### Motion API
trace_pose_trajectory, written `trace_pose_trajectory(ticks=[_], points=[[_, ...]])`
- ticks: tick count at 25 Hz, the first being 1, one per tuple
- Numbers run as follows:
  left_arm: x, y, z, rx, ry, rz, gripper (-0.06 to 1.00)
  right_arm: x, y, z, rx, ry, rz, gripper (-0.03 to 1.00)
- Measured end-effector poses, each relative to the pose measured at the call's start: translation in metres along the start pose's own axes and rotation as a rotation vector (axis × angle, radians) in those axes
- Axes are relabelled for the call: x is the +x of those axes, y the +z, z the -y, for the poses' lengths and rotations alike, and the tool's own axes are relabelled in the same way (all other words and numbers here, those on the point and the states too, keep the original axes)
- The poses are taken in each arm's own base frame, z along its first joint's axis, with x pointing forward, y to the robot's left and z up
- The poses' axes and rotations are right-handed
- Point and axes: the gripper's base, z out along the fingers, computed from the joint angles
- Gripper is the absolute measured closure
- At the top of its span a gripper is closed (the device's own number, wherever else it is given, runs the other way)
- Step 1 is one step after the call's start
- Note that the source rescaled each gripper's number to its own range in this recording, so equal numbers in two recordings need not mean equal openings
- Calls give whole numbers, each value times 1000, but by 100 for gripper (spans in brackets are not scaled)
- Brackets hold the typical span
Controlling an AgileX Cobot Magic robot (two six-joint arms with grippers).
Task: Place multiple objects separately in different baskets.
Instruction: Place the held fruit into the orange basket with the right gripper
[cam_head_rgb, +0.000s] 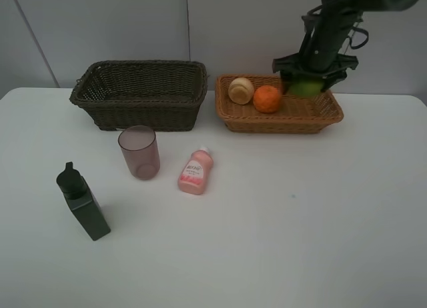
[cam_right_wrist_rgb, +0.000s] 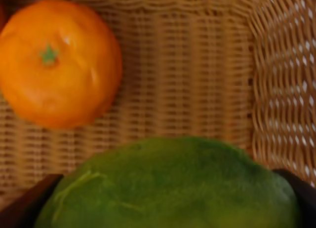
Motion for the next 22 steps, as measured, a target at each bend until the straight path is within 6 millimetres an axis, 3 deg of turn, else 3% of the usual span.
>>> trace_pose_trajectory(ticks=[6,16,22], points=[[0,0,0,0,0,0,-6,1,28,-5,1,-20,5,34],[0,0,0,0,0,0,-6,2,33,-6,4,-24,-2,34],[0,0,0,0,0,0,-6,1,22,-6,7,-24,-1,10]])
